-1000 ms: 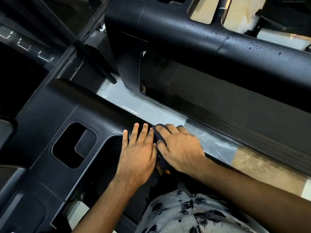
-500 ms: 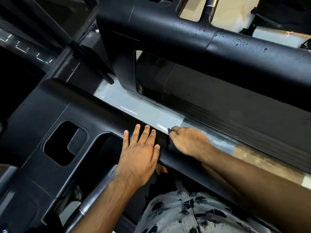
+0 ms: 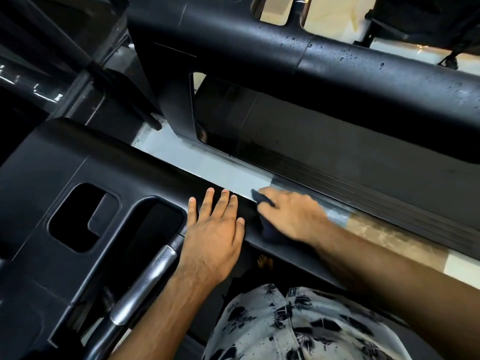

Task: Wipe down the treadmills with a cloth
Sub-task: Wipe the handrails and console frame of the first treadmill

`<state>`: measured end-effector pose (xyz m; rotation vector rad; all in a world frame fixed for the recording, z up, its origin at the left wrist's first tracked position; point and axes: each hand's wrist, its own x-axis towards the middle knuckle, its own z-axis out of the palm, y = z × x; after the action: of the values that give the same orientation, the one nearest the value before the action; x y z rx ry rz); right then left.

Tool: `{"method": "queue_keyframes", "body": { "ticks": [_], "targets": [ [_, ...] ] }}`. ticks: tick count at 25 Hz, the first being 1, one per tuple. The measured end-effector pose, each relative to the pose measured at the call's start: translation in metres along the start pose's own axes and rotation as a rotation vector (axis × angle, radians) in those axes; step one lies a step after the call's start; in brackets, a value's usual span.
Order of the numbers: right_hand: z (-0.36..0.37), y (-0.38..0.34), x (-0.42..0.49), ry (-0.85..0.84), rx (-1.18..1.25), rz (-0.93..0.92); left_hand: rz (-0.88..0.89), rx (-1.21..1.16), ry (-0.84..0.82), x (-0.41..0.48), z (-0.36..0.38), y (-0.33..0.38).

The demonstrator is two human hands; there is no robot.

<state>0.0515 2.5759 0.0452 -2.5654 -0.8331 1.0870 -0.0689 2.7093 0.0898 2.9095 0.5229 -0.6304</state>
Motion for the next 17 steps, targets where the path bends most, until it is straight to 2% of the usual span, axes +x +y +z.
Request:
{"method": "queue_keyframes", "body": {
  "ticks": [2, 4, 6, 9, 10, 12, 14, 17],
  "targets": [
    [0.0, 0.008, -0.001, -0.086, -0.124, 0.047, 0.015, -0.002, -0.009, -0.003, 0.001, 0.002],
    [0.01, -0.007, -0.029, 0.071, -0.204, -0.052, 0.062, 0.01, -0.008, -0.005, 0.0, 0.007],
    [0.009, -0.014, -0.038, 0.171, -0.113, -0.096, 0.091, 0.022, 0.008, -0.003, 0.001, 0.009],
    [-0.006, 0.0, -0.023, 0.035, -0.108, 0.109, 0.115, 0.019, 0.007, -0.001, 0.004, 0.014],
    [-0.001, -0.001, -0.028, 0.068, -0.113, 0.129, 0.119, 0.014, 0.004, -0.004, 0.004, 0.015],
    [0.012, -0.012, -0.048, 0.2, -0.118, 0.081, 0.143, 0.022, 0.017, -0.007, 0.004, 0.017],
    [0.014, 0.001, -0.045, 0.219, -0.114, 0.035, 0.152, 0.011, 0.024, -0.008, 0.005, 0.021],
    [0.001, 0.022, -0.036, -0.022, -0.167, 0.146, 0.143, -0.009, 0.006, -0.013, 0.007, 0.026]
  ]
}}
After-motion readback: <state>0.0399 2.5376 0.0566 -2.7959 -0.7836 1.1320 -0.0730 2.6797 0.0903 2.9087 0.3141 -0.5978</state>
